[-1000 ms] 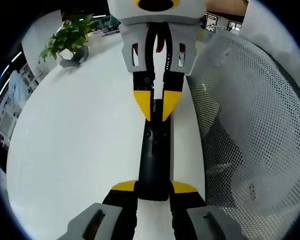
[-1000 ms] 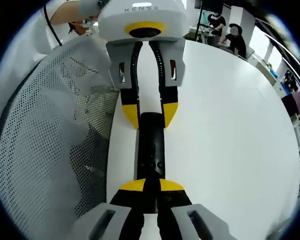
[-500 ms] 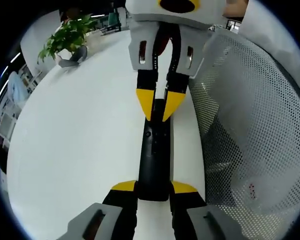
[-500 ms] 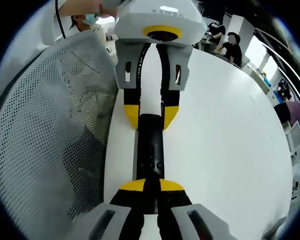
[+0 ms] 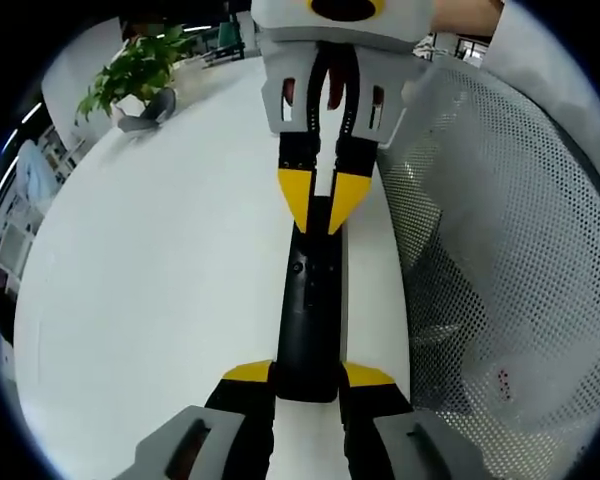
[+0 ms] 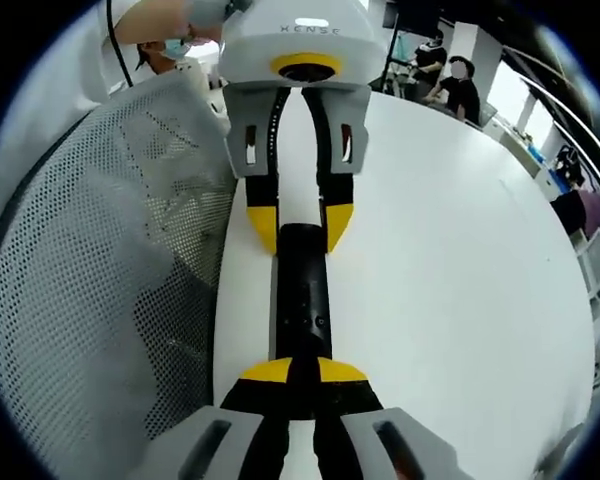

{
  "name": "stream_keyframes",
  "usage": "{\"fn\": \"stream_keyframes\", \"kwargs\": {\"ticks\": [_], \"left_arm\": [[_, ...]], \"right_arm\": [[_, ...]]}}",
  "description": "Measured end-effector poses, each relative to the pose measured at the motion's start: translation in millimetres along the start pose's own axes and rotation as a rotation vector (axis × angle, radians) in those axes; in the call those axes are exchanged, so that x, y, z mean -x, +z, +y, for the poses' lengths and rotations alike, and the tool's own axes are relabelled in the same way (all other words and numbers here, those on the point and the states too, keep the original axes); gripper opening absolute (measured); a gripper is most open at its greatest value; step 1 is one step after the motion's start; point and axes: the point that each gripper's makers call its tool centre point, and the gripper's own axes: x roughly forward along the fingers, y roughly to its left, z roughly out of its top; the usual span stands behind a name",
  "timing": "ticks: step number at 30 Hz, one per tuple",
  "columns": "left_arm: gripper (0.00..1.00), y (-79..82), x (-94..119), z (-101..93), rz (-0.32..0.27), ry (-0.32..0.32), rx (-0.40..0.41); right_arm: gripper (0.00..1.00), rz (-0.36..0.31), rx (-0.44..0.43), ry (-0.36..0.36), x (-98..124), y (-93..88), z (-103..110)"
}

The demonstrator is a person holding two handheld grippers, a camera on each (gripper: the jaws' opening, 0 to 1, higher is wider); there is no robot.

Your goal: Press the specified remote control buttons in sequence, fully releasing each button before pressing the next.

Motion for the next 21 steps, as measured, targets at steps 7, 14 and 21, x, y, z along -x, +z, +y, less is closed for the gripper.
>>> {"fn": "stream_keyframes", "kwargs": {"ticks": [7, 14, 21], "left_arm": [[0.24, 0.3, -0.2, 0.1, 0.018, -0.002, -0.005], [0.24, 0.4, -0.3, 0.1, 0.037, 0.000, 0.003], [0.24, -0.9, 0.7, 0.2, 0.011, 0.000, 0.014]], "right_arm": [[0.03, 0.055, -0.058, 0.012, -2.0, 0.4, -2.7], [0.03, 0.004, -0.083, 0.015, 0.8, 0.6, -3.2], [0.02, 0.007, -0.065, 0.016, 2.7, -1.1, -1.5]]}}
